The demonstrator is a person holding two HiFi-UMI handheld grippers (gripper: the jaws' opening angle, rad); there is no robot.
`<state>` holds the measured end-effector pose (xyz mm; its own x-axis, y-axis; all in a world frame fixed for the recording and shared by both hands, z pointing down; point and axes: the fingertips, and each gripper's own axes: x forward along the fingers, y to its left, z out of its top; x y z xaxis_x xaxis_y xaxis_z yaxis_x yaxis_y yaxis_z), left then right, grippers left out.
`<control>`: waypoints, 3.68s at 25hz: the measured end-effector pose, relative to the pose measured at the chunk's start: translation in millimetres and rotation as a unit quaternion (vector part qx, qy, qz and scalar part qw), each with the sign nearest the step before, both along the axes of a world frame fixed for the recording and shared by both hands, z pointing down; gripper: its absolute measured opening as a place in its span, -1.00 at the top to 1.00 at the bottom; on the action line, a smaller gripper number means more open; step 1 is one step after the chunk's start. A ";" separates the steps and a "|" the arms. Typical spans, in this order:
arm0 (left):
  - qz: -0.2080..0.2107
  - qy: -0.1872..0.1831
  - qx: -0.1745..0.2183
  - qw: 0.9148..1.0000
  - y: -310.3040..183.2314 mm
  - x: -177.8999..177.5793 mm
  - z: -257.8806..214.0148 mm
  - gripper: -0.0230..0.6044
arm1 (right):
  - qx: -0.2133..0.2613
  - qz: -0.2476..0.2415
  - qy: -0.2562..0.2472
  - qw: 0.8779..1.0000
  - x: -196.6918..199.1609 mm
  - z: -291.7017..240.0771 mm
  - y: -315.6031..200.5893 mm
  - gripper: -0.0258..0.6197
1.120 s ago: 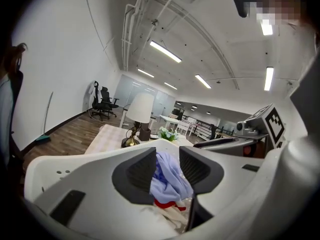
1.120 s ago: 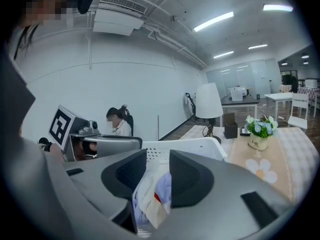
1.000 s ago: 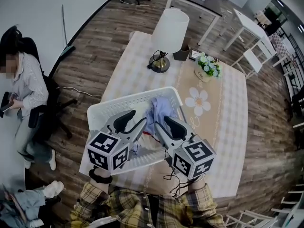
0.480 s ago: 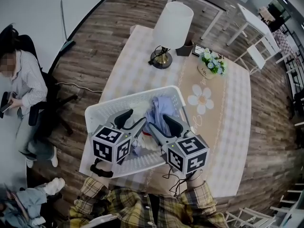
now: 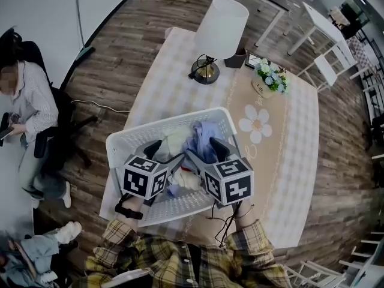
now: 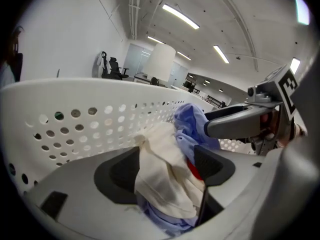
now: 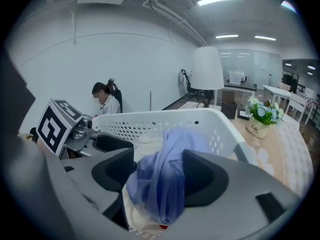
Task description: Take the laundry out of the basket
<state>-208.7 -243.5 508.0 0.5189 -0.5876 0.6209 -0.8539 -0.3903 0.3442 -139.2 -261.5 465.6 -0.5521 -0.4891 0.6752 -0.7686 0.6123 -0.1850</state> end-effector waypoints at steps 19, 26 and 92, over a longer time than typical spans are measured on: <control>0.059 -0.051 -0.054 0.996 11.6 16.8 39.9 -0.13 | -0.129 -0.042 0.069 0.988 -2.5 87.5 -3.3 -0.08; 0.073 -0.036 -0.073 0.994 16.5 24.2 39.9 0.48 | -0.145 -0.074 0.064 0.985 -11.6 90.5 6.9 0.29; 0.210 0.121 0.222 0.944 151.7 448.8 -238.1 0.67 | 0.224 0.081 -0.180 0.955 395.4 -221.9 160.6 0.66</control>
<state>240.0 -91.8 269.9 0.8592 -0.4733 0.1943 -0.5092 -0.8285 0.2331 256.3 -100.9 243.8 -0.6017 -0.7825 0.1601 -0.7959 0.5707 -0.2023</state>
